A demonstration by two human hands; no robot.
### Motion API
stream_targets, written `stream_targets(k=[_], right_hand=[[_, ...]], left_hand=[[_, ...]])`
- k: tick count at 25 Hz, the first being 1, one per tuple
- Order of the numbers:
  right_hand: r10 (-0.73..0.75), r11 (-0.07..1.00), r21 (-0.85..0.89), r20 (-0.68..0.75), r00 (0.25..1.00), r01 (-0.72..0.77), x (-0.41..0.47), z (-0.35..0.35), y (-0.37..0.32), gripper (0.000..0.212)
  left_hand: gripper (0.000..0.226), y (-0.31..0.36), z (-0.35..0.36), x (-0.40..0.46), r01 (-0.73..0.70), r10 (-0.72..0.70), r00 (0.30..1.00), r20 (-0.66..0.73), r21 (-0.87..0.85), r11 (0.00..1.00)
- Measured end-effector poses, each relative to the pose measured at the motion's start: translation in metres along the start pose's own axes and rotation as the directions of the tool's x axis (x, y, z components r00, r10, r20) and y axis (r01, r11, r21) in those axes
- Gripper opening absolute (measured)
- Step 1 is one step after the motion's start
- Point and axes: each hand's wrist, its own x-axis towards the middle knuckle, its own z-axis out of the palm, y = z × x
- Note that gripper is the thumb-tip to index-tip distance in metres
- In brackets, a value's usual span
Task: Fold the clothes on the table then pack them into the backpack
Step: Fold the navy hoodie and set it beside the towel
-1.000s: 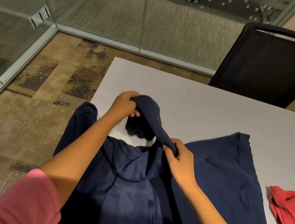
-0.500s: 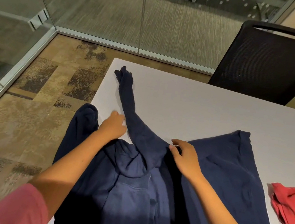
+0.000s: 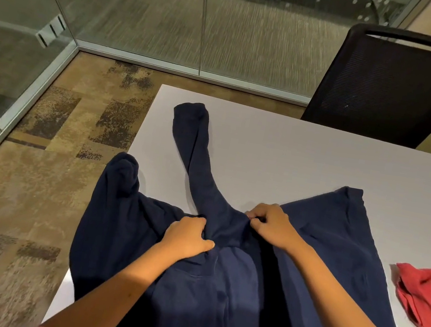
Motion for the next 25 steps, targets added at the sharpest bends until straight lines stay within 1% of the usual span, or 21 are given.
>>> stream_targets(k=[1, 2, 3, 4, 5, 6, 8, 9, 10, 11, 12, 13, 14, 15, 17, 19, 20, 21, 23, 24, 25], right_hand=[[0.011, 0.995, 0.103, 0.038, 0.999, -0.015, 0.000, -0.003, -0.004, 0.019], [0.001, 0.987, 0.163, 0.085, 0.996, -0.015, -0.001, -0.006, -0.008, 0.026], [-0.022, 0.985, 0.173, 0.116, 0.993, 0.002, -0.001, -0.009, -0.012, 0.033], [-0.034, 0.985, 0.170, 0.099, 0.994, 0.017, 0.002, -0.012, -0.016, 0.036], [-0.029, 0.987, 0.162, 0.037, 0.999, 0.022, 0.007, -0.016, -0.020, 0.035], [-0.011, 0.987, 0.162, -0.061, 0.998, 0.020, 0.015, -0.022, -0.026, 0.030], [0.025, 0.974, 0.223, -0.289, 0.957, 0.042, 0.035, -0.038, -0.043, 0.015], [0.030, 0.953, 0.293, -0.351, 0.936, 0.079, 0.044, -0.045, -0.054, 0.012], [0.027, 0.922, 0.369, -0.367, 0.930, 0.119, 0.053, -0.052, -0.062, 0.023], [0.000, 0.895, 0.418, -0.352, 0.936, 0.158, 0.062, -0.059, -0.067, 0.039], [-0.034, 0.896, 0.407, -0.335, 0.942, 0.177, 0.067, -0.063, -0.068, 0.052], [-0.052, 0.912, 0.370, -0.326, 0.944, 0.179, 0.073, -0.067, -0.063, 0.060], [-0.047, 0.923, 0.346, -0.334, 0.941, 0.169, 0.076, -0.069, -0.054, 0.062], [-0.009, 0.929, 0.343, -0.354, 0.935, 0.138, 0.078, -0.072, -0.038, 0.061], [0.120, 0.938, 0.346, -0.414, 0.902, 0.034, 0.075, -0.076, 0.007, 0.053], [0.267, 0.942, 0.311, -0.480, 0.835, -0.123, 0.068, -0.083, 0.064, 0.047], [0.337, 0.933, 0.292, -0.508, 0.793, -0.209, 0.061, -0.087, 0.093, 0.045], [0.402, 0.915, 0.272, -0.530, 0.747, -0.299, 0.055, -0.092, 0.121, 0.045], [0.505, 0.859, 0.233, -0.539, 0.674, -0.456, 0.043, -0.103, 0.167, 0.045], [0.535, 0.837, 0.216, -0.519, 0.667, -0.503, 0.038, -0.109, 0.182, 0.047], [0.540, 0.833, 0.192, -0.487, 0.686, -0.519, 0.035, -0.113, 0.193, 0.050]], left_hand=[[0.020, 0.002, -0.007, 0.003, 0.011, -0.010, 1.000, 0.018, -0.070, 0.998], [0.015, 0.003, -0.017, 0.007, 0.029, -0.025, 0.999, 0.030, -0.132, 0.991], [0.011, 0.007, -0.031, 0.010, 0.042, -0.037, 0.999, 0.028, -0.181, 0.983], [0.017, 0.011, -0.045, 0.014, 0.054, -0.053, 0.999, 0.009, -0.218, 0.974], [0.024, 0.014, -0.059, 0.020, 0.066, -0.070, 0.998, -0.007, -0.253, 0.965], [0.027, 0.018, -0.073, 0.027, 0.069, -0.080, 0.997, -0.024, -0.292, 0.954], [0.030, 0.026, -0.099, 0.048, 0.059, -0.096, 0.992, -0.080, -0.377, 0.924], [0.025, 0.031, -0.111, 0.060, 0.040, -0.106, 0.984, -0.141, -0.407, 0.913], [0.017, 0.036, -0.123, 0.071, 0.019, -0.124, 0.965, -0.233, -0.406, 0.913], [0.016, 0.039, -0.134, 0.082, -0.006, -0.127, 0.929, -0.349, -0.358, 0.934], [0.024, 0.039, -0.142, 0.090, -0.022, -0.111, 0.888, -0.447, -0.281, 0.960], [0.038, 0.035, -0.146, 0.096, -0.039, -0.075, 0.861, -0.503, -0.213, 0.976], [0.051, 0.028, -0.147, 0.099, -0.022, -0.063, 0.857, -0.511, -0.159, 0.987], [0.060, 0.016, -0.144, 0.104, 0.022, -0.080, 0.868, -0.490, -0.123, 0.992], [0.060, -0.016, -0.131, 0.112, 0.167, -0.173, 0.896, -0.408, -0.050, 0.985], [0.057, -0.047, -0.120, 0.118, 0.304, -0.282, 0.892, -0.354, 0.006, 0.953], [0.058, -0.056, -0.118, 0.118, 0.338, -0.316, 0.885, -0.341, 0.005, 0.941], [0.059, -0.061, -0.117, 0.118, 0.349, -0.330, 0.877, -0.350, -0.009, 0.937], [0.063, -0.065, -0.122, 0.124, 0.318, -0.316, 0.867, -0.386, -0.059, 0.946], [0.068, -0.062, -0.125, 0.127, 0.291, -0.308, 0.868, -0.389, -0.105, 0.951], [0.073, -0.059, -0.128, 0.130, 0.250, -0.310, 0.872, -0.378, -0.199, 0.947]])
